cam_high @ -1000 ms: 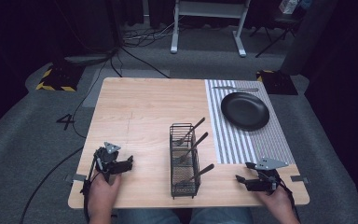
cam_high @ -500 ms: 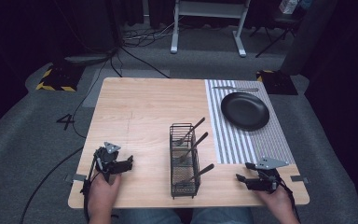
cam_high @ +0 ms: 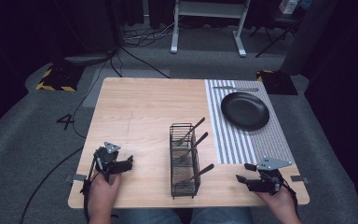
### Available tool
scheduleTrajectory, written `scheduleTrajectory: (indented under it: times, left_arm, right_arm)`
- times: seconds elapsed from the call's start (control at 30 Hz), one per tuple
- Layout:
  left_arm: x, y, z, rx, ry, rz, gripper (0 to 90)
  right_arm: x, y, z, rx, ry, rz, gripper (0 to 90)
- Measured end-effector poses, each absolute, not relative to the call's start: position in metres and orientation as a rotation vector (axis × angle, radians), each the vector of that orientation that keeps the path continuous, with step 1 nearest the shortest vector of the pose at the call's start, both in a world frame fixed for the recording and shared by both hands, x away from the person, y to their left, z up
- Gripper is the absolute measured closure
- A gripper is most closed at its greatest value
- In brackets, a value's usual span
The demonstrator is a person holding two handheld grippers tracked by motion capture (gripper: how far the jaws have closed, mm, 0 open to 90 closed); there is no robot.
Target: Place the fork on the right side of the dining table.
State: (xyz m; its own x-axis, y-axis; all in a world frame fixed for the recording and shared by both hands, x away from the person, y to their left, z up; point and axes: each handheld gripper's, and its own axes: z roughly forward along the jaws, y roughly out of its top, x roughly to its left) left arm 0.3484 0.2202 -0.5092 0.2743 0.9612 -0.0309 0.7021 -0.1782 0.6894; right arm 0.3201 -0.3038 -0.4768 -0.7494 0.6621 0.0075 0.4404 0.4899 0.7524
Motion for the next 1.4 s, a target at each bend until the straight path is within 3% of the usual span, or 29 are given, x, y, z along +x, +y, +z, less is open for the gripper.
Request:
scheduleTrajectory:
  times: [0.43, 0.63, 0.77, 1.4]
  left_arm:
    - [0.349, 0.22, -0.509, 1.955, 1.492, 0.563, 15.1]
    - [0.349, 0.22, -0.509, 1.955, 1.492, 0.563, 15.1]
    - [0.349, 0.22, -0.509, 1.953, 1.494, 0.563, 15.0]
    - [0.349, 0.22, -0.509, 1.953, 1.494, 0.563, 15.1]
  right_arm:
    - [0.307, -0.288, -0.436, 0.846, 2.459, 1.205, 37.5]
    - [0.304, -0.277, -0.419, 0.807, 2.469, 1.234, 26.6]
    - [0.303, -0.268, -0.407, 0.794, 2.442, 1.257, 14.8]
    - [0.305, -0.243, -0.375, 0.689, 2.461, 1.337, 3.9]
